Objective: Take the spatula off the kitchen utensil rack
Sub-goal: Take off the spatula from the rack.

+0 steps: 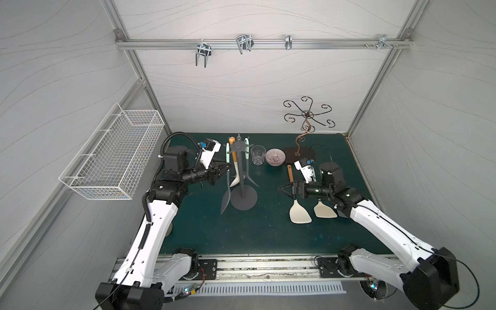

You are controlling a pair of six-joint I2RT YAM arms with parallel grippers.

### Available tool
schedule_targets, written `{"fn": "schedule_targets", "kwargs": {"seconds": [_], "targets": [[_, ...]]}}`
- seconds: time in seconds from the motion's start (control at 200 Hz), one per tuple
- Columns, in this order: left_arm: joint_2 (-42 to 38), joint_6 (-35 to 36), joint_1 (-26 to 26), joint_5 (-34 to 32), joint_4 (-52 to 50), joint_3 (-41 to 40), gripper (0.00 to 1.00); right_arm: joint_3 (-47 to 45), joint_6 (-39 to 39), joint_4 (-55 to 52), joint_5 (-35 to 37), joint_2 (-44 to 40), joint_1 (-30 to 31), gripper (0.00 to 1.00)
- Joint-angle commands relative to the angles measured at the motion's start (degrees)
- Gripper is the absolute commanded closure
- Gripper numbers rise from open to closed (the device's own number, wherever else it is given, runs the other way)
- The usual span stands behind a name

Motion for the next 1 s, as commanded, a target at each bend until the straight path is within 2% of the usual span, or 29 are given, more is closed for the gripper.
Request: {"fn": "schedule_targets", "kwargs": {"seconds": [0.0, 0.23, 0.63, 0.995], "targets": [[-2.26, 2.23, -0.28, -0.92, 0.99, 0.94, 1.00, 1.26, 0.05, 0.44, -0.80, -0.65, -0.25, 0.01], [-3.11, 2.85, -0.28, -4.55, -1.44, 2.58, 1.00, 1.17, 0.05, 0.35, -0.98, -0.65, -0.25, 0.01], [-2.66, 2.50, -0.26, -5.54, -5.30, 6.47, 1.00, 1.44, 0.00, 0.26, -1.02, -0.74, -0.25, 0.01], [-5.60, 2.24, -0.22, -13.81, -8.41, 7.45, 1.00, 3.95, 1.45, 1.75, -2.38, 0.62, 0.18, 0.01]]}}
